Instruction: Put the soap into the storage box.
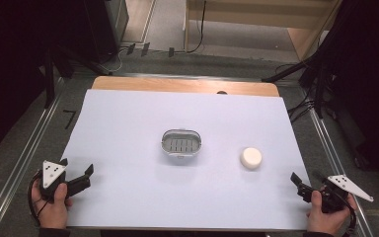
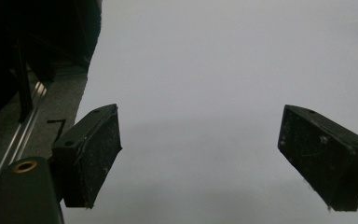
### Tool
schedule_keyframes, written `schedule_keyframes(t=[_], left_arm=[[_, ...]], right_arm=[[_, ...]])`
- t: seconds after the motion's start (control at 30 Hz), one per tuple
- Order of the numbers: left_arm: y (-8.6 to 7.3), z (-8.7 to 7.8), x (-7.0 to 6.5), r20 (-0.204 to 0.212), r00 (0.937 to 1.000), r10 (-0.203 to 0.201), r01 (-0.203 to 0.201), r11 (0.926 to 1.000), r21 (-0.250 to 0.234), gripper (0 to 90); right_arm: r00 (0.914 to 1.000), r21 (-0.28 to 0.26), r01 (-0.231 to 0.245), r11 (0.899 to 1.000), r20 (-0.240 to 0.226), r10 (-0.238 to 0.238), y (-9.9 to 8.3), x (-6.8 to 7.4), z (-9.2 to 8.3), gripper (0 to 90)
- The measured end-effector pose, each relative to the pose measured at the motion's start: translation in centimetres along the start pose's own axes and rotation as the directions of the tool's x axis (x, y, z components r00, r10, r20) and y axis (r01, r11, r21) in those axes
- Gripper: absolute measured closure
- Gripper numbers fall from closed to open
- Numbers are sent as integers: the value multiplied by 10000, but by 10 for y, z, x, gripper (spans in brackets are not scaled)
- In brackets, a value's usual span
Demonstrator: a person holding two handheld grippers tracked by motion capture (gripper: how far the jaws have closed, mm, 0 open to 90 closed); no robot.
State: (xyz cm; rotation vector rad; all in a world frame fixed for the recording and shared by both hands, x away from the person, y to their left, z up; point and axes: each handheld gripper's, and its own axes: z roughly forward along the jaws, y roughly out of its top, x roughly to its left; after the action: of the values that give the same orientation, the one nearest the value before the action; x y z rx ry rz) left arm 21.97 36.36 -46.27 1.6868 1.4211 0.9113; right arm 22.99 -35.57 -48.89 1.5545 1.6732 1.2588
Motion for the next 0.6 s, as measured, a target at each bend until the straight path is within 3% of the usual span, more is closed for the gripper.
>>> schedule_keyframes(t=[0.17,0.23,0.4,0.47,0.6], left_arm=[[-1,-3,1,44,10000,-75,77,9996,-276,140],[-1,-3,1,40,10000,-87,89,9995,-295,139],[-1,-3,1,-37,9999,-125,124,9995,-285,138],[-1,-3,1,-36,9999,-120,119,9996,-269,138],[-1,-2,0,-52,10000,-56,55,9996,-261,138]], right_arm=[[9998,264,177,9995,-33,-176,1,2,0,128],[9998,609,132,9981,145,-141,3,2,1,138],[9999,1262,71,9920,-142,-53,12,2,2,171],[9988,1670,414,9851,200,-453,16,5,5,171],[9956,2552,935,9623,-284,-892,25,9,9,175]])
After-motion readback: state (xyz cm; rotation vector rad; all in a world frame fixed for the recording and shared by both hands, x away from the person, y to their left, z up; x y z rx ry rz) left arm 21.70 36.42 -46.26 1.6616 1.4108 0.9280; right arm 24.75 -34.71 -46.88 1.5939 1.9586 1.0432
